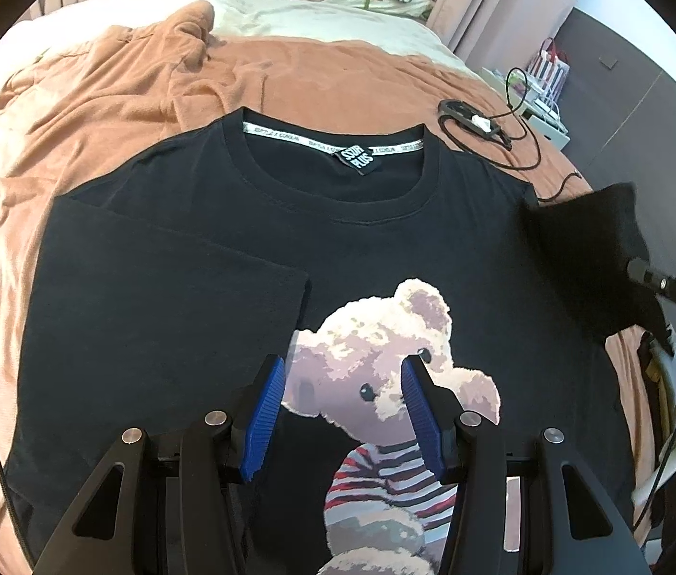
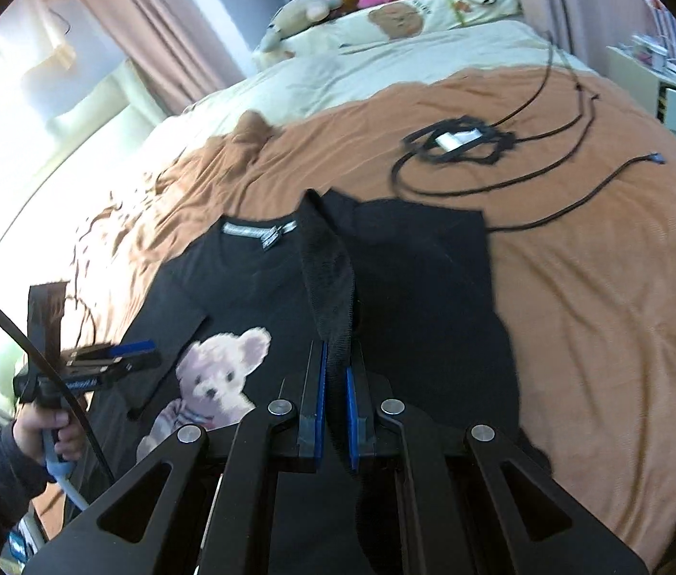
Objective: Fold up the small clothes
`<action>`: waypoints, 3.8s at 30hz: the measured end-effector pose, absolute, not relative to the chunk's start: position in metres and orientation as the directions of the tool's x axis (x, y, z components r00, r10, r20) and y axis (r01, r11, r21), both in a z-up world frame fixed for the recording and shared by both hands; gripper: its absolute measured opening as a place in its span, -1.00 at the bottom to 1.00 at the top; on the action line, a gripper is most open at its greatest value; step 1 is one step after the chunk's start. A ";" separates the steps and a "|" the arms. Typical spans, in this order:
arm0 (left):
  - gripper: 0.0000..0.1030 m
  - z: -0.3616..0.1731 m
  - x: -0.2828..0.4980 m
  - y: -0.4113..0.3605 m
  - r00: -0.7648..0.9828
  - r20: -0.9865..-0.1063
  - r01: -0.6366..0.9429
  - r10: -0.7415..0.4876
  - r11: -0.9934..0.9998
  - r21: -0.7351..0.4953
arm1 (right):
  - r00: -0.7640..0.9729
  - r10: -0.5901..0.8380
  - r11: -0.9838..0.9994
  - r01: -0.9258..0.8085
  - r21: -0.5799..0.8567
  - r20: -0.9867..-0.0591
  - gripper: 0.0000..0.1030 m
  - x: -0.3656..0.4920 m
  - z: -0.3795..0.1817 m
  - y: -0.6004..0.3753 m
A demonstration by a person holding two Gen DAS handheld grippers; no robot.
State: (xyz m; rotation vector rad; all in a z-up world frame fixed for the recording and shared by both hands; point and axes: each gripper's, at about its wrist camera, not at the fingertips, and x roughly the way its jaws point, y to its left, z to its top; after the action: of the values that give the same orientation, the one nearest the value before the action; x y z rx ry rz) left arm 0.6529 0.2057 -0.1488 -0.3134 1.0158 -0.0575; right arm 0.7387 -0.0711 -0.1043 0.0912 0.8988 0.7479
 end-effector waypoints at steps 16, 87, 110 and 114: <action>0.02 -0.141 0.709 0.158 0.529 -0.829 -0.047 -0.180 0.970 -0.240 | 0.451 0.627 0.776 -0.440 0.453 -0.635 0.05 0.782 -0.125 -0.117; -0.94 -0.190 0.763 0.121 0.460 -0.865 -0.013 -0.201 0.972 -0.233 | 0.565 0.257 0.953 -0.284 0.107 -0.784 -0.33 0.877 -0.177 -0.056; -0.08 -0.190 0.720 0.092 0.490 -0.847 0.038 -0.206 0.976 -0.215 | 0.473 0.313 0.900 -0.425 0.097 -0.824 -0.28 0.762 -0.177 -0.111; -0.08 -0.190 0.717 0.092 0.494 -0.844 0.042 -0.209 0.975 -0.217 | 0.496 0.300 0.898 -0.436 0.065 -0.815 -0.25 0.747 -0.182 -0.116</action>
State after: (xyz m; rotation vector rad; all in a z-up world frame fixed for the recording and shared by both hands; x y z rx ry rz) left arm 0.7171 0.0925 -0.1902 -0.1767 1.0444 -0.1529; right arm 0.7468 -0.1161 -0.1815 -0.1567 0.9524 0.4478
